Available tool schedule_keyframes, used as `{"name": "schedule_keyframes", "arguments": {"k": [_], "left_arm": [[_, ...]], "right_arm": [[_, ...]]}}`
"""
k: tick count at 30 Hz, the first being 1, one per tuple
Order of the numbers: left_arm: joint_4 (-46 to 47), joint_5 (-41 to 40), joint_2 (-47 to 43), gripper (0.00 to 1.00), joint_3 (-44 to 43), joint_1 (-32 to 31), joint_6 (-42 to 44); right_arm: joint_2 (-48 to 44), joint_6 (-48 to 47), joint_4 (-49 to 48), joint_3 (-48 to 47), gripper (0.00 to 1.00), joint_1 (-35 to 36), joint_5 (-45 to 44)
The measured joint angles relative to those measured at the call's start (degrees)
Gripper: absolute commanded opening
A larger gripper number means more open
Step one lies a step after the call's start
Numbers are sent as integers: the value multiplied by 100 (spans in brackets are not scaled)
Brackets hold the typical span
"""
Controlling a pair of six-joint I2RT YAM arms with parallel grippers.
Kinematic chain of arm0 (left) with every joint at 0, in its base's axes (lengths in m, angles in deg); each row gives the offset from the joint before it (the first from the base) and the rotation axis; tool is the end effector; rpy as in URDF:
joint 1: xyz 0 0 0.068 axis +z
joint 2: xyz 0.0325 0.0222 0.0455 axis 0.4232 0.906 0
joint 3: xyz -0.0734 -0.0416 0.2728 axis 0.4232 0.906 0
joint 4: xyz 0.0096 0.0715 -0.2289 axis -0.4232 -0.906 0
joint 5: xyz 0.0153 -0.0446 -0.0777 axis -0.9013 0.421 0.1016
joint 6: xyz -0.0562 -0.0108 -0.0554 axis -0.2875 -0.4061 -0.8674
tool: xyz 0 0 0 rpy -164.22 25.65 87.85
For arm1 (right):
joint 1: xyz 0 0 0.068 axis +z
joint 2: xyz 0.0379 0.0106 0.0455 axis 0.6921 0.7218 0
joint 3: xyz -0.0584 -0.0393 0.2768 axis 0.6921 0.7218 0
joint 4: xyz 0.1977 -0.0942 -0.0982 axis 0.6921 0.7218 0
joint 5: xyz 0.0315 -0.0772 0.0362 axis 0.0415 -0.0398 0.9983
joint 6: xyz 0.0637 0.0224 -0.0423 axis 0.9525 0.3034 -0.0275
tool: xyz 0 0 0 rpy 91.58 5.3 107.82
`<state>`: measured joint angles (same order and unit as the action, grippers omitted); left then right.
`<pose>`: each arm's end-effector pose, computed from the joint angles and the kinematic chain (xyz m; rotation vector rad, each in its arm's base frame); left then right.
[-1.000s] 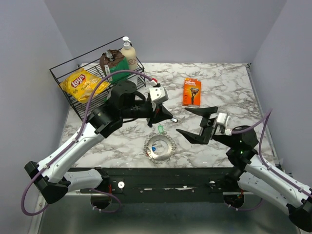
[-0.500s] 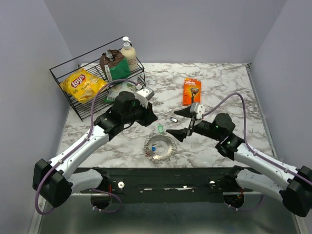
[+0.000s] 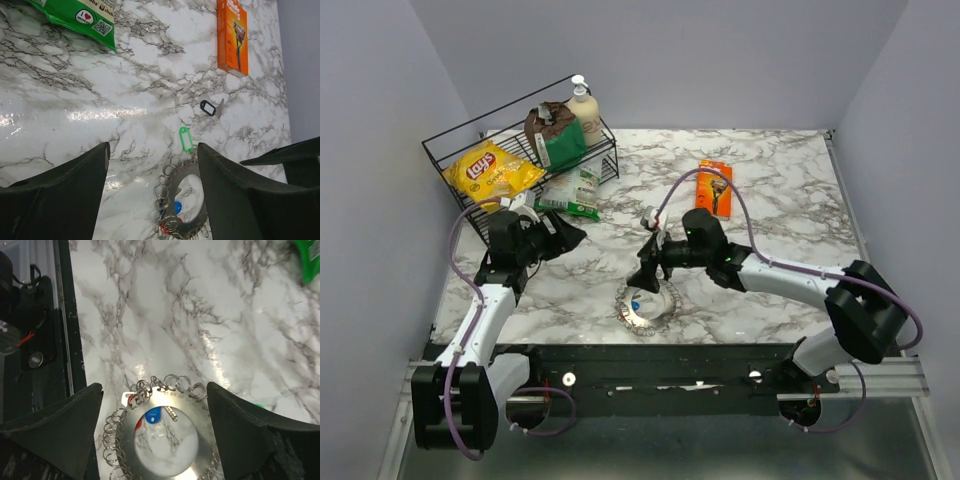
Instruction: Put the keys on the keyring
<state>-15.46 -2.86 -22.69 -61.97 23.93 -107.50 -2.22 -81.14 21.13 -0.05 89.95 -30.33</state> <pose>0.2160 -0.0347 0.2428 -0.3208 2.0687 -0.8614 0.2023 0.2618 0.2496 -1.1284 1.7148 1.0542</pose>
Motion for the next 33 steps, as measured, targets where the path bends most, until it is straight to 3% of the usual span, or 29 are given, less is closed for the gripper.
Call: {"name": "schedule_keyframes", "arguments": {"k": [6, 33], "left_arm": [[271, 415, -2, 81, 254, 385, -262], [846, 916, 164, 82, 446, 404, -496]], "right_arm": [[887, -111, 533, -588, 74, 472, -15], [1735, 857, 1381, -765, 53, 717, -15]]}}
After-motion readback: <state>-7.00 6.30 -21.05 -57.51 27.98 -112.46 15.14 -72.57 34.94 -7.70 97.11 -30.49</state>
